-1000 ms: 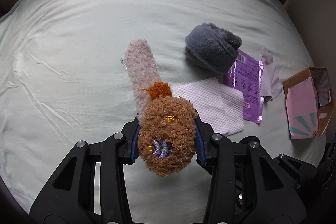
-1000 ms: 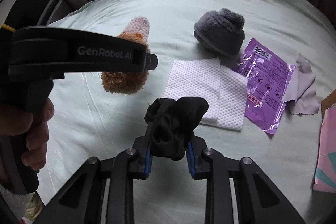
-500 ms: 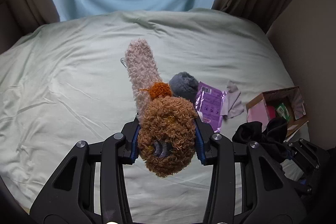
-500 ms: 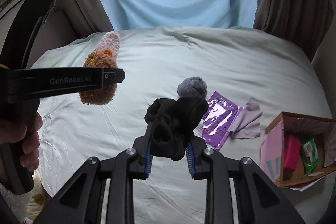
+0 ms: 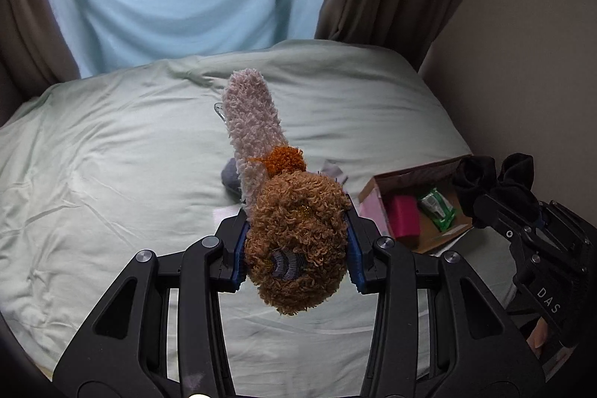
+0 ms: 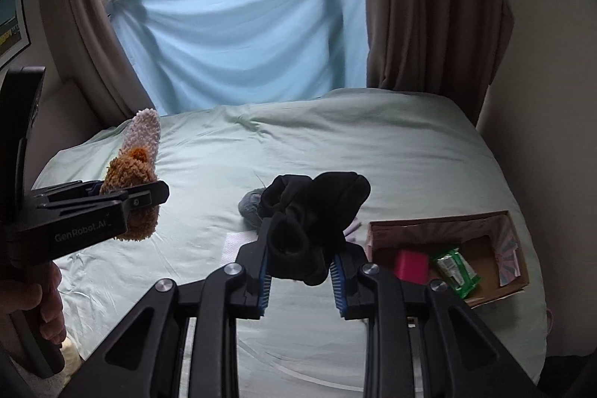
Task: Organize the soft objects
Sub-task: 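Carry both soft items over the box and open both tools to drop them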
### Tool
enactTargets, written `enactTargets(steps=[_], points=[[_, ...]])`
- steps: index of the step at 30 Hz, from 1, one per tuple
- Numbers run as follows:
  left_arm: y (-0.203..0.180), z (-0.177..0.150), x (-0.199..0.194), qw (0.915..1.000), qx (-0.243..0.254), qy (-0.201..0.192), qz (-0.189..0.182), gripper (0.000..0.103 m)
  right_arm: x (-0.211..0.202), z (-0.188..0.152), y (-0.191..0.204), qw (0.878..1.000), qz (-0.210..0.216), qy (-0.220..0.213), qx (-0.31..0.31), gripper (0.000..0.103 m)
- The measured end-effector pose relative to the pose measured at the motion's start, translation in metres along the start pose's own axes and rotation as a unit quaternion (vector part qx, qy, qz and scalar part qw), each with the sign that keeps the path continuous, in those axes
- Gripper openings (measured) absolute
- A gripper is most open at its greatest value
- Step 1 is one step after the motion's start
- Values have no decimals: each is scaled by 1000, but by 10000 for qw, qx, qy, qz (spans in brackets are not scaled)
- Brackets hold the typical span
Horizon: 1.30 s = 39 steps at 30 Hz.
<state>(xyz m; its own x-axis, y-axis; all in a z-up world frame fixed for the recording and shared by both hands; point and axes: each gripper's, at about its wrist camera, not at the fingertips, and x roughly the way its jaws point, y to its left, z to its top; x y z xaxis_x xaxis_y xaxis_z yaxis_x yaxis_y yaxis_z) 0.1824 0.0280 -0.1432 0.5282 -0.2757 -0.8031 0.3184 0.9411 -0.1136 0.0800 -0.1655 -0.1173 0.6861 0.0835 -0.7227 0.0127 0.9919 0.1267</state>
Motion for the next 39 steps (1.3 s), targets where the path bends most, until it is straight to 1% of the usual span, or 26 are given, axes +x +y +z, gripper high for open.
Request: enactTargets(steps=[5, 10, 12, 15, 20, 25, 27, 31, 36, 37, 38, 39], points=[[-71, -2, 5, 10000, -12, -13, -77, 38, -20, 2, -61, 10000, -67, 32, -12, 25], [-137, -5, 35, 9997, 47, 189, -158, 38, -22, -4, -120, 9997, -115, 169, -95, 25], [-161, -6, 50, 9995, 79, 261, -174, 38, -16, -6, -146, 9995, -133, 250, -101, 25], [-193, -11, 79, 9986, 124, 471, -199, 38, -2, -11, -177, 9991, -147, 399, -45, 25], [-244, -20, 139, 9958, 173, 876, -197, 38, 35, -18, -230, 9967, -171, 791, 50, 25], [-282, -31, 199, 9907, 240, 1327, -180, 38, 82, -23, -273, 9922, -159, 1232, 122, 25], [-291, -36, 223, 9880, 275, 1515, -151, 38, 103, -26, -288, 9897, -142, 1405, 212, 25], [-301, -50, 264, 9816, 345, 1875, -68, 38, 143, -32, -314, 9828, -104, 1797, 422, 25], [-301, -57, 296, 9745, 326, 2221, 7, 39, 176, -36, -331, 9752, -6, 2149, 522, 25], [-301, -57, 300, 9735, 348, 2259, 23, 42, 182, -36, -335, 9744, 2, 2182, 543, 26], [-303, -57, 303, 9719, 433, 2316, 26, 55, 187, -36, -337, 9734, 32, 2217, 575, 39], [-306, -57, 305, 9702, 563, 2353, 106, 80, 191, -35, -339, 9727, 85, 2233, 625, 51]])
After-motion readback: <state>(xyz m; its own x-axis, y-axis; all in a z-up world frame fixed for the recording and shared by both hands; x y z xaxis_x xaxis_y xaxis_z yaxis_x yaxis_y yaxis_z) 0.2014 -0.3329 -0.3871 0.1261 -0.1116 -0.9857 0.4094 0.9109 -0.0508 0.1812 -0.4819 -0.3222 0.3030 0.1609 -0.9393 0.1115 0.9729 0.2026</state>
